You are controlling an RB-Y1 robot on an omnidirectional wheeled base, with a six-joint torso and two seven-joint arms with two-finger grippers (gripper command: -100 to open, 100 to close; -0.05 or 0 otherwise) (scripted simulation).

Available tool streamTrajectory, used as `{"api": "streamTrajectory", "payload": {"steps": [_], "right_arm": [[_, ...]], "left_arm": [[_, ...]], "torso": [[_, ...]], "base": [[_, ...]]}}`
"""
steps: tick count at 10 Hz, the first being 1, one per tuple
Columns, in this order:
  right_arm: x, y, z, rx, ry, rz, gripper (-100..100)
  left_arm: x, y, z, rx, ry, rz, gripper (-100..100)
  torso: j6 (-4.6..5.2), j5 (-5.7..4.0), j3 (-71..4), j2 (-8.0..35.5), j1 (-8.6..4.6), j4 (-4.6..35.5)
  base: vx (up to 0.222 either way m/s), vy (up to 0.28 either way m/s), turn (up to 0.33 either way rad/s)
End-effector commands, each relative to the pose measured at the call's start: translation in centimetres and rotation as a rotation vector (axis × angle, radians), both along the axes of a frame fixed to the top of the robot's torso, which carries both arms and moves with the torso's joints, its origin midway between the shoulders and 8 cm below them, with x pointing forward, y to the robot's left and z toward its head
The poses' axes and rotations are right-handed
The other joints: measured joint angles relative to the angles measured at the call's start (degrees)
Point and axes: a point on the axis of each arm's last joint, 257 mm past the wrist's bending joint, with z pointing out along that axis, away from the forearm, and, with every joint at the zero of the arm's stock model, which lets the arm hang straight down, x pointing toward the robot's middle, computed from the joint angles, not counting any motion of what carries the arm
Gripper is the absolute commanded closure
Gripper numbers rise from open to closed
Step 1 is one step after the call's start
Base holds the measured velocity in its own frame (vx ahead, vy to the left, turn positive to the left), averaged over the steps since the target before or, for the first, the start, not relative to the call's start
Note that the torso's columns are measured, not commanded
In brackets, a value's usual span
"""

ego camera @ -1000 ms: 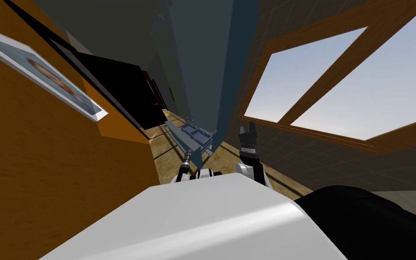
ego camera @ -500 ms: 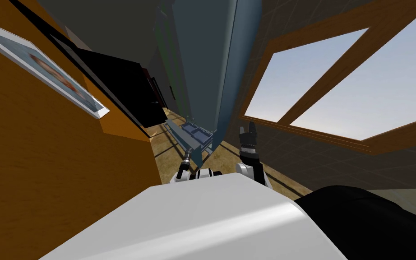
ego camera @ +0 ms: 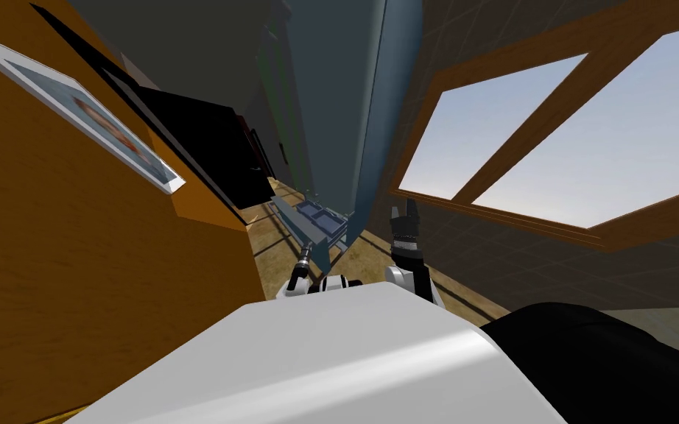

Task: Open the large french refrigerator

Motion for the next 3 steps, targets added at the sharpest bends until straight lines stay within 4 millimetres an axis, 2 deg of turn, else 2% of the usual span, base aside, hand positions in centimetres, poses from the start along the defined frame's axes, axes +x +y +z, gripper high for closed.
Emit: {"api": "streamTrajectory", "payload": {"steps": [1, 3], "right_arm": [[0.00, 0.00, 0.00, 0.000, 0.000, 0.000, 0], [0.00, 0.00, 0.00, 0.000, 0.000, 0.000, 0]], "left_arm": [[-0.14, 0.12, -0.21, -0.002, 0.004, 0.002, 0], [-0.34, 0.30, -0.49, -0.005, 0.010, 0.006, 0]], "torso": [[0.00, 0.03, 0.0, -0.1, 0.05, -0.1], [-0.01, 0.11, -0.1, -0.2, 0.16, -0.2]], "base": [[0.006, 0.007, 0.001], [0.003, 0.003, 0.000]]}}
